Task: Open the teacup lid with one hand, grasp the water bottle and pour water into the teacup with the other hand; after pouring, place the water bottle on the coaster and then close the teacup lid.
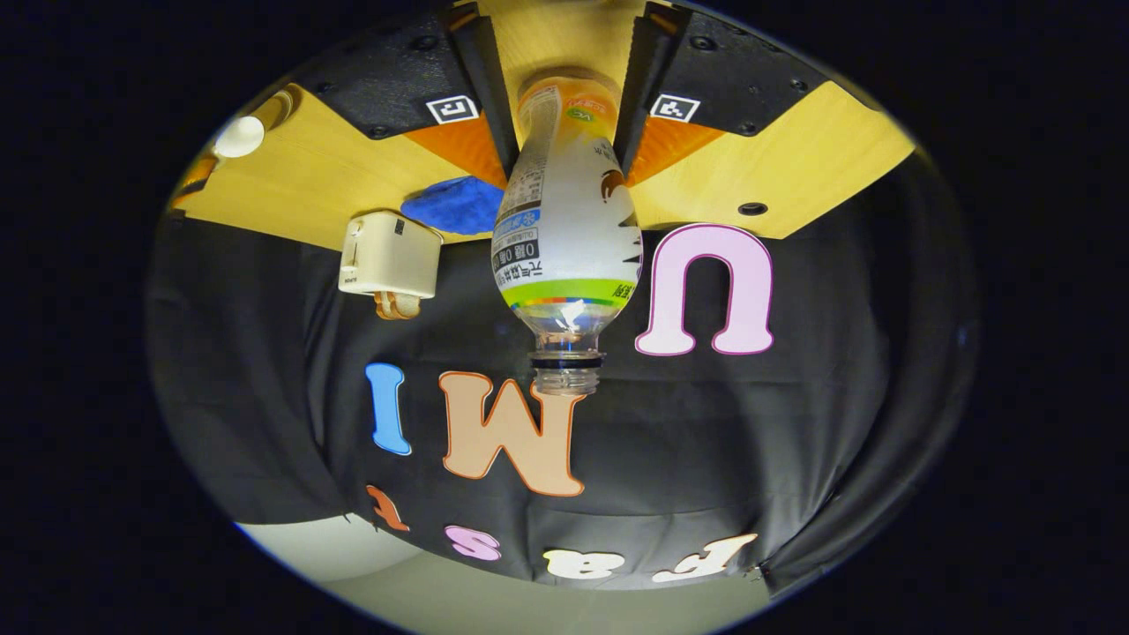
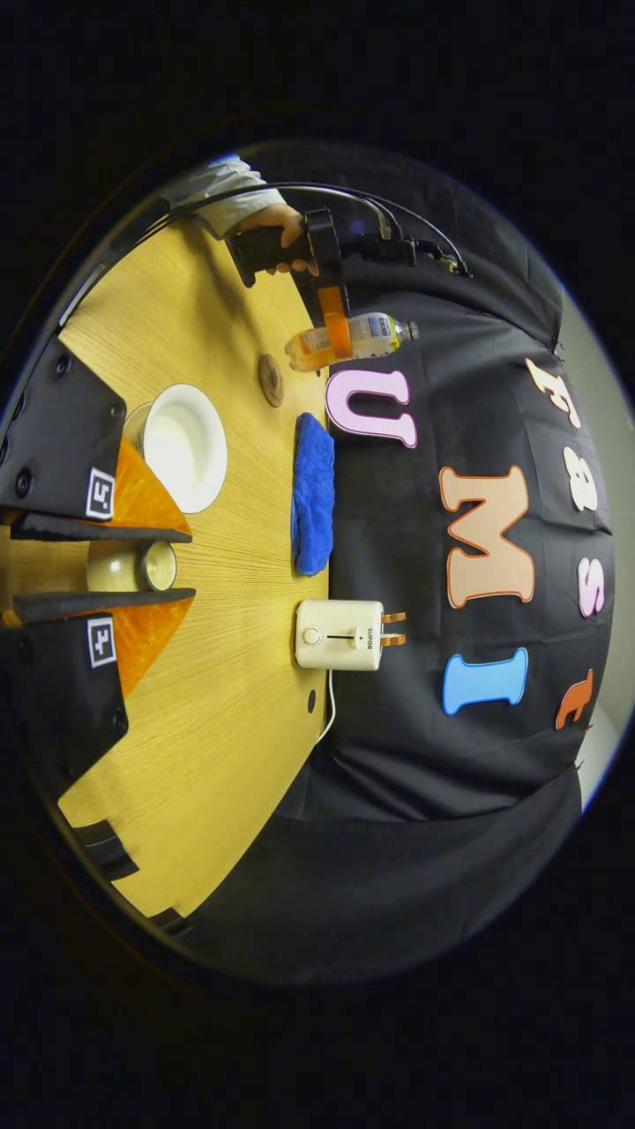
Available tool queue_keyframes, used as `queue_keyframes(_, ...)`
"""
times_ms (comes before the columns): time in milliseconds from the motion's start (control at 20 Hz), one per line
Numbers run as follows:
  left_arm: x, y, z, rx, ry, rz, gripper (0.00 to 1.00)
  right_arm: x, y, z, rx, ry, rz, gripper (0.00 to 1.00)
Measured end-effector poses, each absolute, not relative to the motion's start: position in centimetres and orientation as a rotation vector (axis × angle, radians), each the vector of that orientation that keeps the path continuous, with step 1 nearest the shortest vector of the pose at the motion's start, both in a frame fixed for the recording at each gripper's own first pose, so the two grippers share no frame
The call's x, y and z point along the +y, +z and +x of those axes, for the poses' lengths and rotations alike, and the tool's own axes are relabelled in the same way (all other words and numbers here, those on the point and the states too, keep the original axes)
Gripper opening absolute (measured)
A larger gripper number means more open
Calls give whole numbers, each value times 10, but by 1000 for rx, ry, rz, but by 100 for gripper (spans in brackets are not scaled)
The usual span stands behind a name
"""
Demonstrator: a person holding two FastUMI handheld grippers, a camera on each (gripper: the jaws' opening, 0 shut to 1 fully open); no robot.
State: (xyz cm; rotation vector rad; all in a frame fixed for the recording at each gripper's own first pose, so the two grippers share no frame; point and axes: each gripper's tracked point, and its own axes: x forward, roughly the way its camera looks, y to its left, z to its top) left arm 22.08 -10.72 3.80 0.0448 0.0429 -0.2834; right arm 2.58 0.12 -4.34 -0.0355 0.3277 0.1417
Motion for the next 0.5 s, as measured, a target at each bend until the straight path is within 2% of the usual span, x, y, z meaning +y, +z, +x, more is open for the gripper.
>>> queue_keyframes(500, -106, 2, 251, 85, -268, -3, 58, -3, -54, 34, 354, 126, -36, 26)
